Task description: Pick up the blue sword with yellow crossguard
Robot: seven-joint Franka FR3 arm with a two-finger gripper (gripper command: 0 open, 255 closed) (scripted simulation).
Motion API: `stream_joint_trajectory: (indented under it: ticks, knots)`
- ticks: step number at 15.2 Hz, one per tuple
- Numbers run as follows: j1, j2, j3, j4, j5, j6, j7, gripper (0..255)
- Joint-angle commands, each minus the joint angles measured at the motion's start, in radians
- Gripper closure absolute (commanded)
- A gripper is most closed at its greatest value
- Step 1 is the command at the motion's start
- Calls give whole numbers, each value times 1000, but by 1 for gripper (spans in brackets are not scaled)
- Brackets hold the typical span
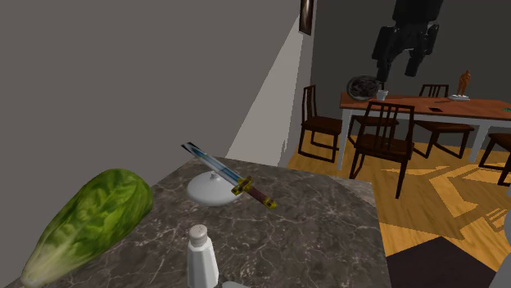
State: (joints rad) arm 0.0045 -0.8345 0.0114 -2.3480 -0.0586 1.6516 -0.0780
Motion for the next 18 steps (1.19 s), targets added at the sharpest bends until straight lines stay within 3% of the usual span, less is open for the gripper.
stream_joint_trajectory:
  ticks: [1, 9, 18]
  knots:
    - [0, 0, 0, 0, 0, 0, 0, 0]
    - [85, 156, 58, -45, 81, 207, -5, 0]
    - [175, 380, 130, -23, 159, 423, -26, 0]
